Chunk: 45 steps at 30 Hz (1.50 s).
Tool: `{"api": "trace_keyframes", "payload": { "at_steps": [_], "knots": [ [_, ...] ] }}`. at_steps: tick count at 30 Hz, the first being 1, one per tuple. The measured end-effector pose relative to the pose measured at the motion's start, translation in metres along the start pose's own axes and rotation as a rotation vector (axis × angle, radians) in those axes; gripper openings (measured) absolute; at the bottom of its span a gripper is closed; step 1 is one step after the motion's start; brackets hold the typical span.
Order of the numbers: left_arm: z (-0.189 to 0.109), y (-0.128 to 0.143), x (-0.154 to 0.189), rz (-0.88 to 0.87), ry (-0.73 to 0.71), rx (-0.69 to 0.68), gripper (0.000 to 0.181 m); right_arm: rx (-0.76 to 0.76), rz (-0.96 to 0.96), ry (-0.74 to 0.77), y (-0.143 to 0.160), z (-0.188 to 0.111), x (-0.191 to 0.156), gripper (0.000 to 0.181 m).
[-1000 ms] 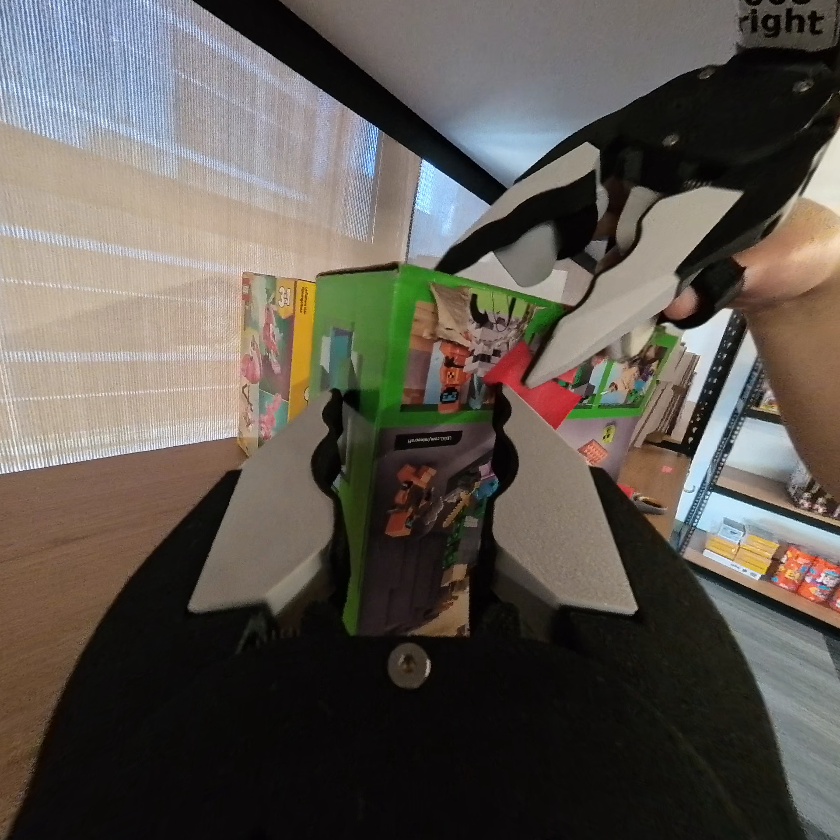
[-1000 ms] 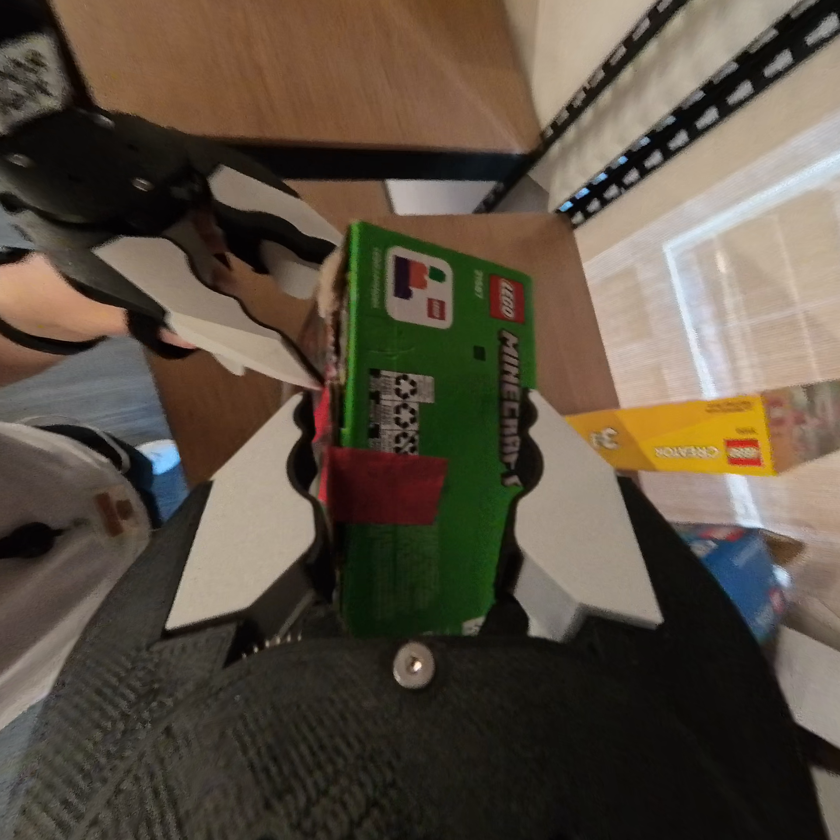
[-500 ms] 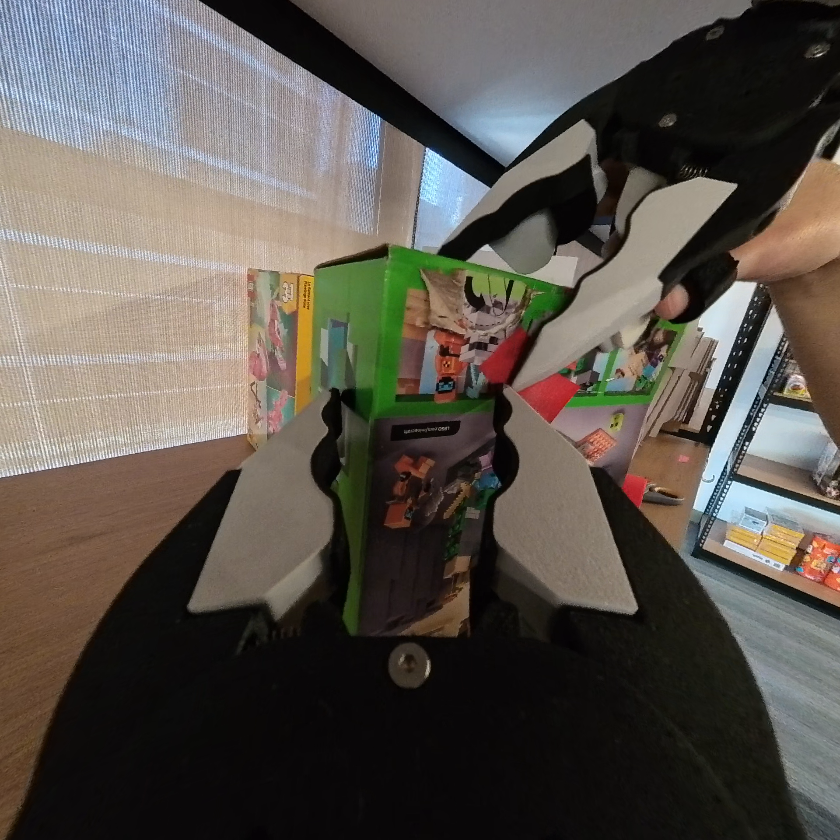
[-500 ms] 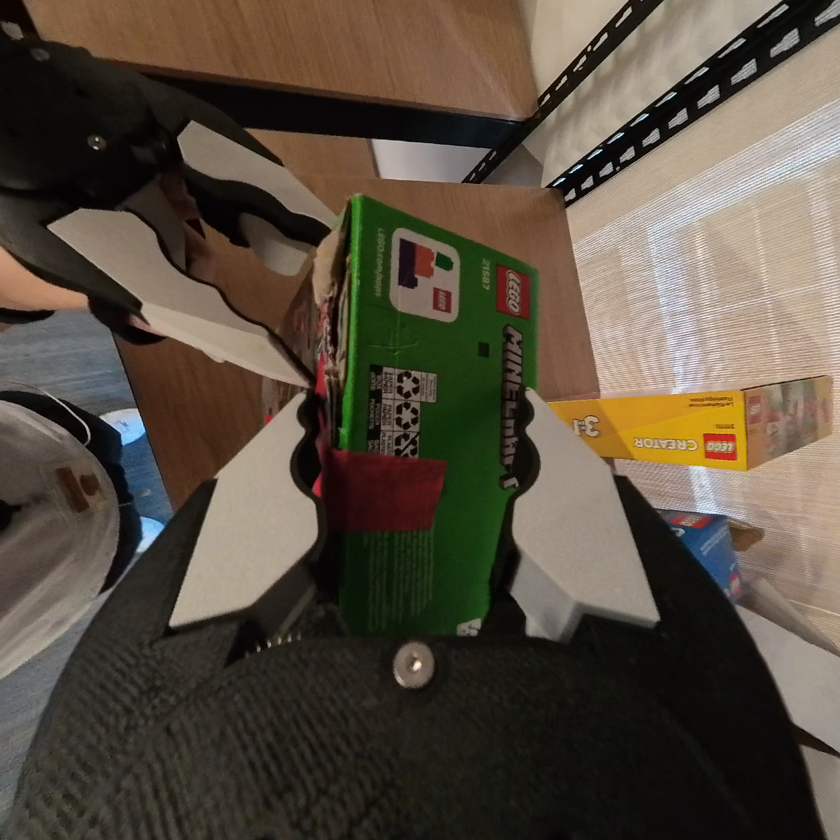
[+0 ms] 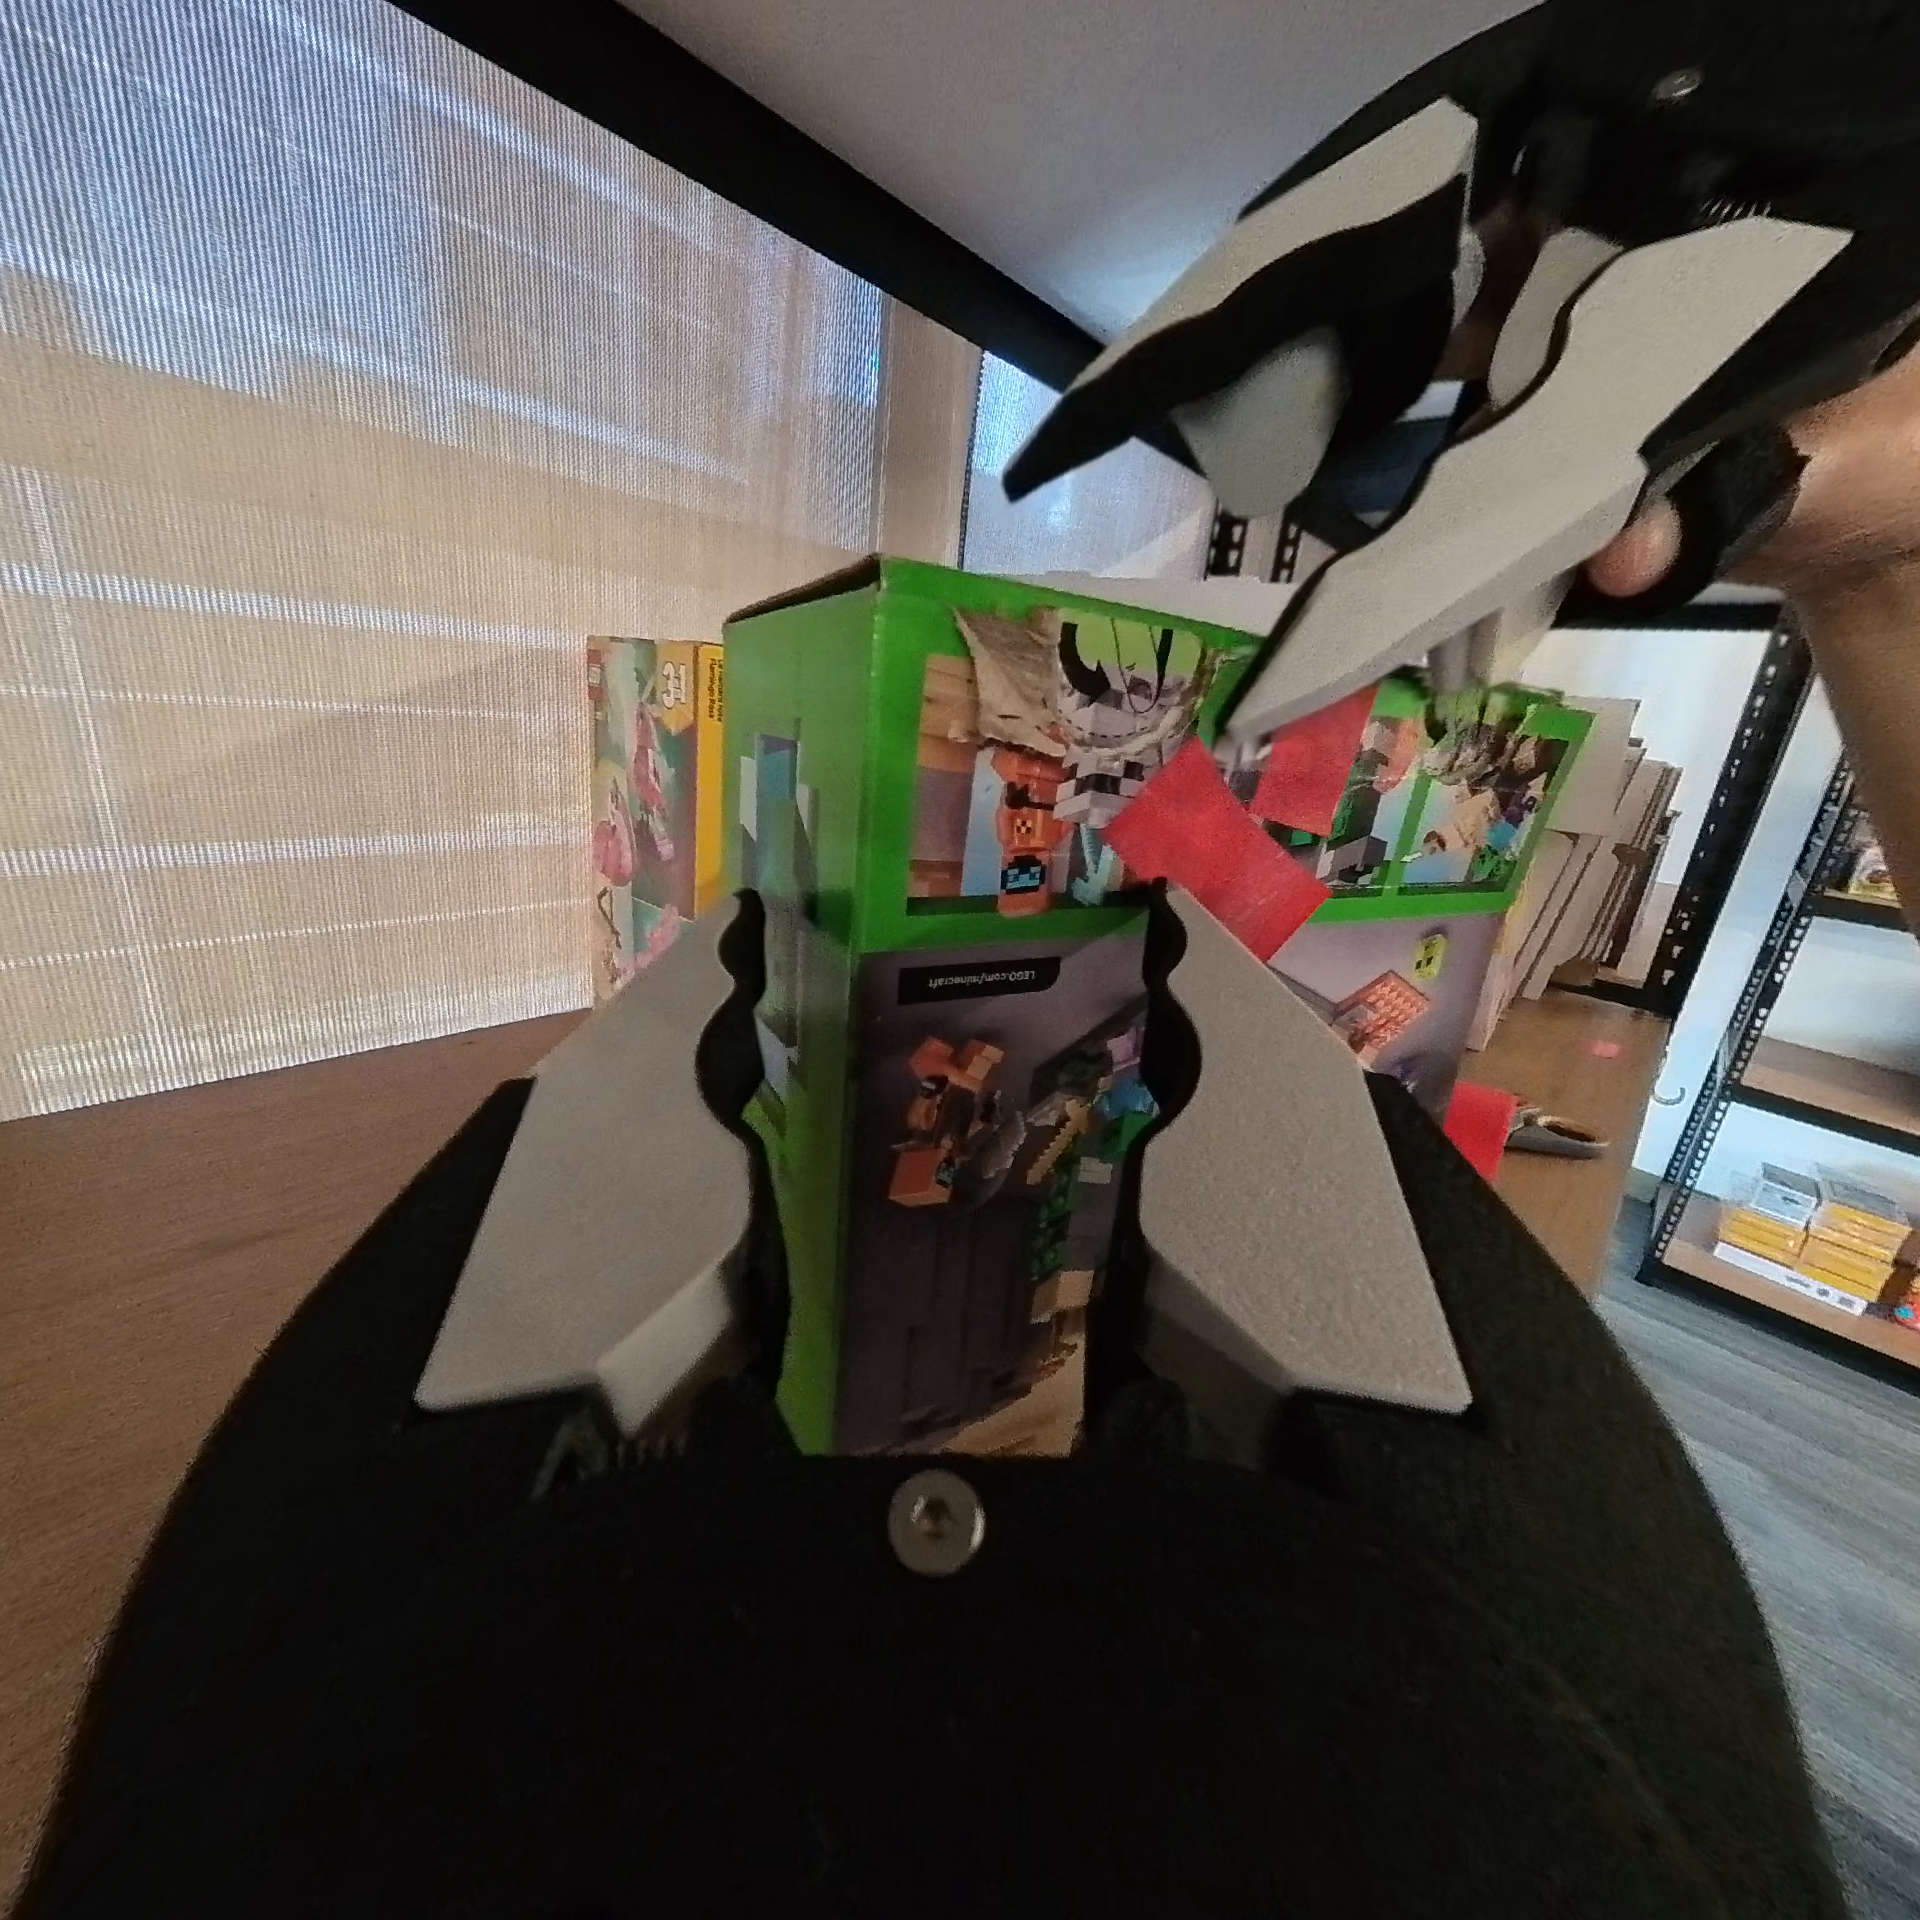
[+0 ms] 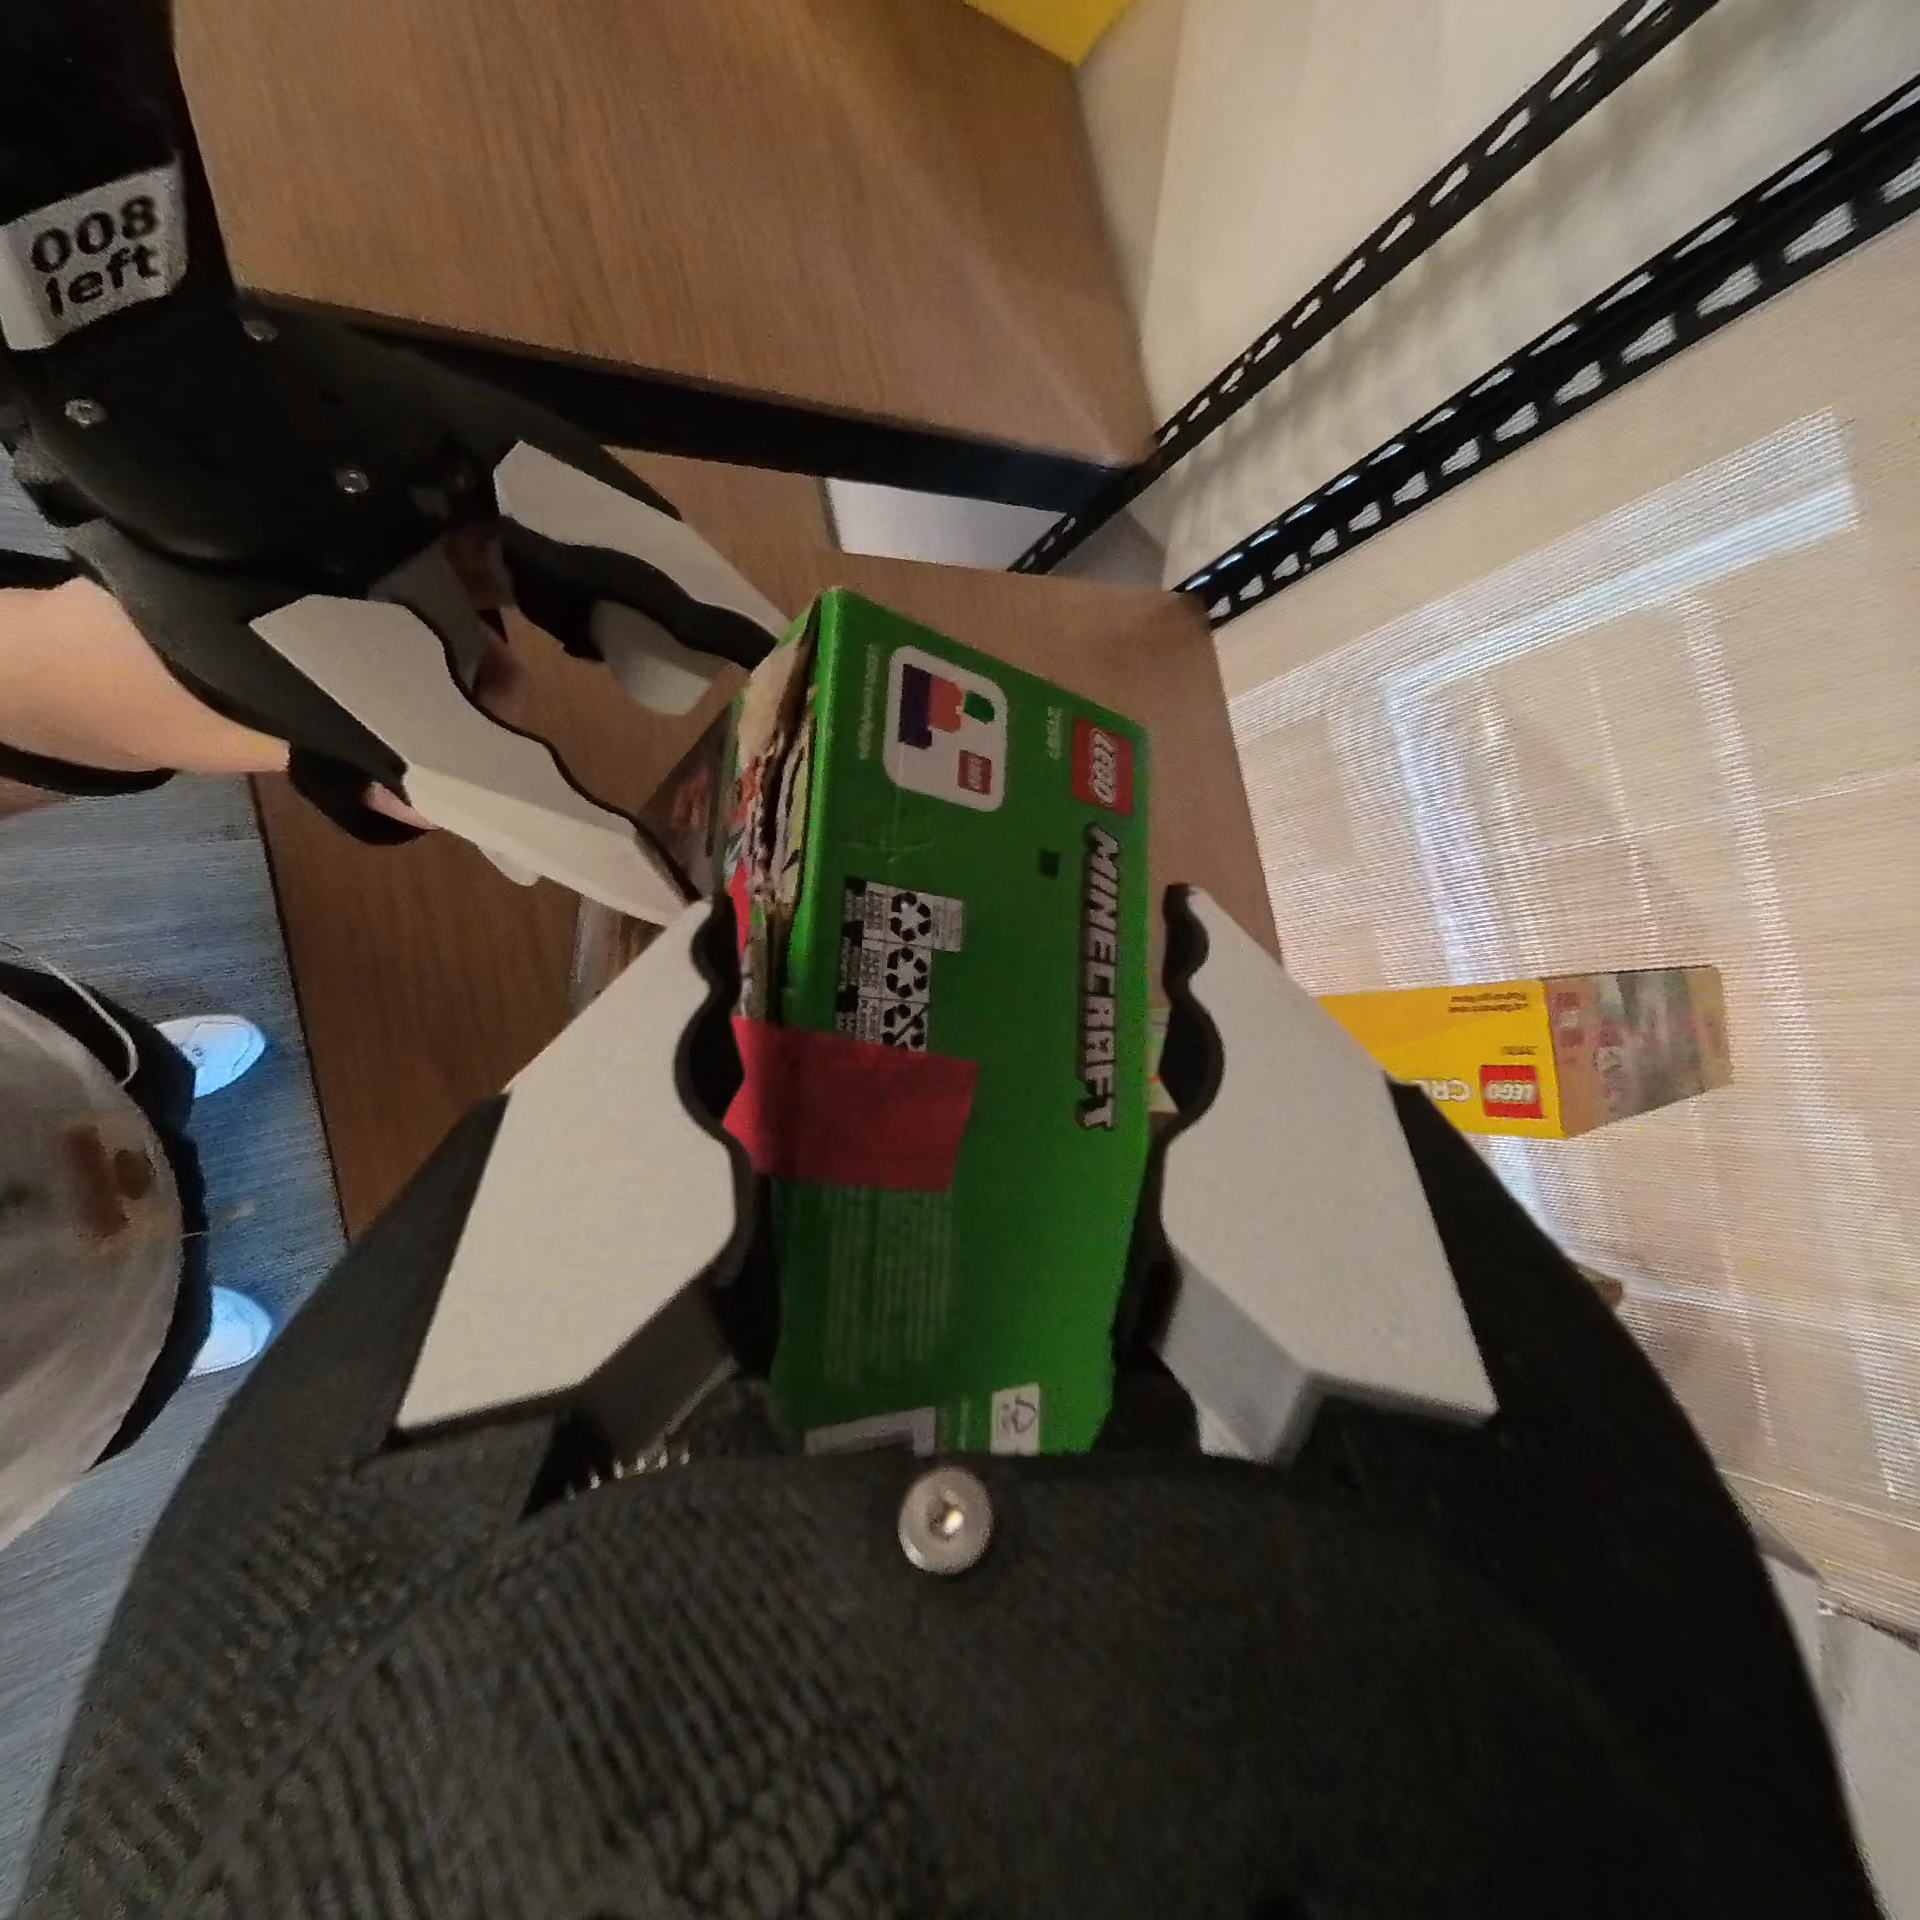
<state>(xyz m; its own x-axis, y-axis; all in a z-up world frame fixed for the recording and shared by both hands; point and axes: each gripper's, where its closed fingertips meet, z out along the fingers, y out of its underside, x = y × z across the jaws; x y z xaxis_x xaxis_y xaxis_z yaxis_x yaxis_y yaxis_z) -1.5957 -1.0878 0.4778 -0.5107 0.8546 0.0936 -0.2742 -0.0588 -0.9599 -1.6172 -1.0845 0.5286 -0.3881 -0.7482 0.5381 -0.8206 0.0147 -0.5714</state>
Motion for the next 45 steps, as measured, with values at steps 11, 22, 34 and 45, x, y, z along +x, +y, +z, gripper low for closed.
{"api": "trace_keyframes", "payload": {
  "at_steps": [11, 22, 34, 45],
  "knots": [
    [0.002, 0.004, -0.004, -0.008, -0.044, -0.011, 0.086, -0.035, -0.269, 0.159, 0.007, 0.001, -0.002, 0.09],
    [0.003, 0.004, 0.002, -0.008, -0.02, 0.0, 0.08, 0.025, -0.211, 0.145, -0.002, 0.003, 0.0, 0.09],
    [0.002, 0.006, 0.004, -0.005, 0.003, -0.015, 0.074, 0.071, -0.242, 0.199, -0.011, -0.011, 0.002, 0.079],
    [0.001, 0.002, 0.002, -0.011, 0.007, -0.012, 0.063, 0.392, -0.005, 0.29, -0.012, -0.064, -0.017, 0.029]
  ]
}}
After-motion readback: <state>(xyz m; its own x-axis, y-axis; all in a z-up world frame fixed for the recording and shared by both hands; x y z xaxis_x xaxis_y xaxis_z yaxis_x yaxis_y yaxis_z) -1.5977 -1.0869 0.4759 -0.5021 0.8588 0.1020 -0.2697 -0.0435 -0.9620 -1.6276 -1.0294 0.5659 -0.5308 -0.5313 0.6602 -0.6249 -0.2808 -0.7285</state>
